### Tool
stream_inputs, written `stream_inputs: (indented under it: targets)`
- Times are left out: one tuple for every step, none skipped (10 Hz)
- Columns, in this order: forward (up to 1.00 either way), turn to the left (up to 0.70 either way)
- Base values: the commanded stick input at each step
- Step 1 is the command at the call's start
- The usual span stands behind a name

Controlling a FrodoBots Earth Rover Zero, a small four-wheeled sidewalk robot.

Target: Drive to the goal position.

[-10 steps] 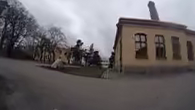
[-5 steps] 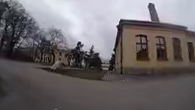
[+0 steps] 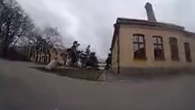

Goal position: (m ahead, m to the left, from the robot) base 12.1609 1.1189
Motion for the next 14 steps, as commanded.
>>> stream_inputs:
  targets:
    - [0.7,0.0]
    - [0.7,0.0]
    - [0.7,0.0]
    - [0.7,0.0]
    - [0.7,0.0]
    - [0.7,0.0]
    - [0.7,0.0]
    - [0.7,0.0]
    - [0.7,0.0]
    - [0.7,0.0]
    - [0.7,0.0]
    - [0.7,-0.26]
    - [0.7,-0.35]
    - [0.7,-0.35]
